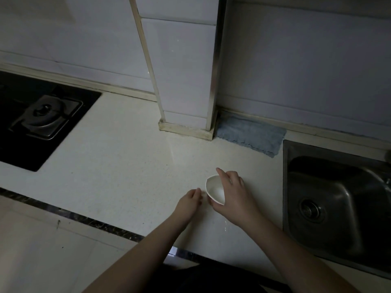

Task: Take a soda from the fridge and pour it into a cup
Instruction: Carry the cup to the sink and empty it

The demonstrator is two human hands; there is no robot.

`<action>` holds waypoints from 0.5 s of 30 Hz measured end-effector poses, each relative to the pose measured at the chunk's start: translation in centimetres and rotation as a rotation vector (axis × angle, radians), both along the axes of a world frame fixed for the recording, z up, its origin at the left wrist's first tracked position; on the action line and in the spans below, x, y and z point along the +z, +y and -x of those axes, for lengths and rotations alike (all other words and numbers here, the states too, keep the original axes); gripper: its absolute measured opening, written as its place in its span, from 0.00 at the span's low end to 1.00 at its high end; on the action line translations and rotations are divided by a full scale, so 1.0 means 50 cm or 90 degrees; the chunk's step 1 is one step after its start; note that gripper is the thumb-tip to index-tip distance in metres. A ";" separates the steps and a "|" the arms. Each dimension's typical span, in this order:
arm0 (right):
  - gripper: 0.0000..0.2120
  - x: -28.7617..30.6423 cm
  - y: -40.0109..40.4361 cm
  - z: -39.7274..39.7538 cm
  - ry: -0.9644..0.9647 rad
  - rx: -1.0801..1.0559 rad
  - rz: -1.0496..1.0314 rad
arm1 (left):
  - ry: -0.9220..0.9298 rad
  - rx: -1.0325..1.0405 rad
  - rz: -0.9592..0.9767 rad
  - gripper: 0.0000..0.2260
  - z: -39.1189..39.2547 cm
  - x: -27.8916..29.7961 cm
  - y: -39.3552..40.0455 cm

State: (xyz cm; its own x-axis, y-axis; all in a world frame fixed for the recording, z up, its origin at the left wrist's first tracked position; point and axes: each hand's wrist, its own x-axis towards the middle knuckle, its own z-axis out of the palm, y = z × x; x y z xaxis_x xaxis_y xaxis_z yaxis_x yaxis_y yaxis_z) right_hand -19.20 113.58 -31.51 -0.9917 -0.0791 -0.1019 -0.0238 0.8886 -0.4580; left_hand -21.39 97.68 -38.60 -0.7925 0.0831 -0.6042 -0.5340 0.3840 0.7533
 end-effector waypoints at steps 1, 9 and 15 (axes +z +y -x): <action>0.44 0.006 0.000 0.000 0.007 0.003 0.002 | -0.039 0.028 -0.060 0.19 0.002 0.002 0.004; 0.43 0.046 -0.003 -0.006 0.034 0.020 0.004 | -0.262 0.235 -0.421 0.18 0.017 0.006 0.017; 0.44 0.063 -0.002 -0.010 0.034 0.003 0.040 | -0.288 0.240 -0.450 0.14 0.015 0.010 0.027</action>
